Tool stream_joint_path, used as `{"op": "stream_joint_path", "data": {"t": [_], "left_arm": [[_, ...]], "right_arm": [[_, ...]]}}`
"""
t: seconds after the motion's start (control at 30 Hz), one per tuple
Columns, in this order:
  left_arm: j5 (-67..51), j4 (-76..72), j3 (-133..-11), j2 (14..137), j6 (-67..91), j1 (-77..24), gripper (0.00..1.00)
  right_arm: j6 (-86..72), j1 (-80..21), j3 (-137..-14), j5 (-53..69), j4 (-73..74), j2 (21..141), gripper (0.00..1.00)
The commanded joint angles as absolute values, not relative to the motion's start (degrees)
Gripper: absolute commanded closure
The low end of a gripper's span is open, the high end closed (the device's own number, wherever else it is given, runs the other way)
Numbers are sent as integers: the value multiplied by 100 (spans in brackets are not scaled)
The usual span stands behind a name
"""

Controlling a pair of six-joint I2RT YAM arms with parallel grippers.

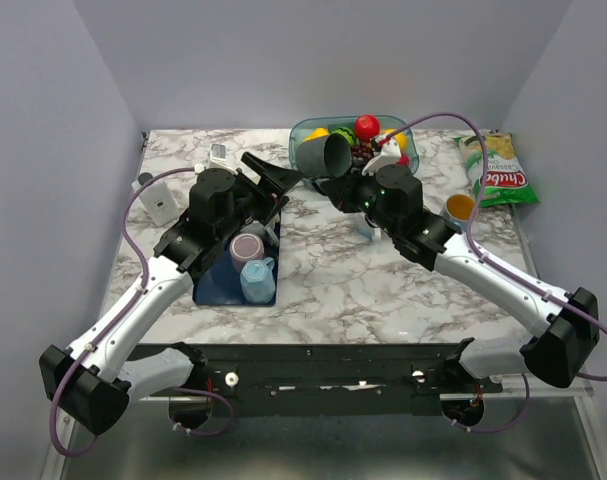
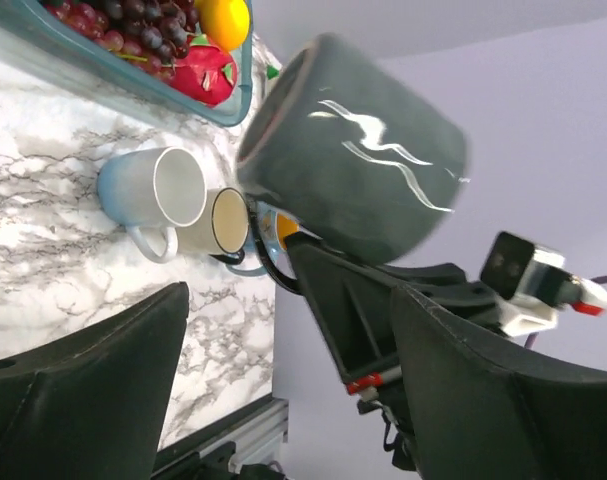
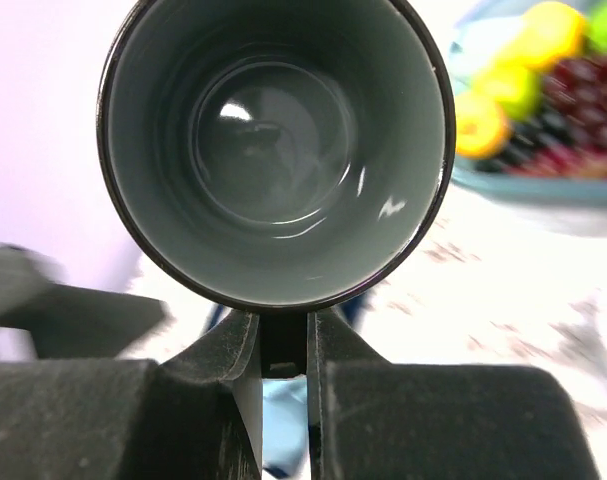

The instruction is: Turn the mug right side up

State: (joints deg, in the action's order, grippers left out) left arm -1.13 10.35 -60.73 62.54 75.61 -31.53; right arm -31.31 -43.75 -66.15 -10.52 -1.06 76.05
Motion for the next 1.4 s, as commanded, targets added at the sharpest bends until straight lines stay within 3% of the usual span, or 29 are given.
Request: {"op": "stream_joint_path", "data": {"t": [0.0,0.37,0.7,1.37], "left_arm": [[104,1616,-6424,5959,6814,-3146,4],[1186,3532,-7495,6152,5336,-3111,1],[1380,3964,-7559,6249,4984,-3050,1],[1213,4219,-7462,6442,4834,-2944,1]], "right_arm": [[-2681,-4395,-7136,-1836,850,7426,99],[-2224,-4395,-8077,-1968,2583,8874,99],[-2259,-4395,-8999,-2557,3550,10431,99],[-2461,-4228,-9378,-2822,3533,11548,99]]}}
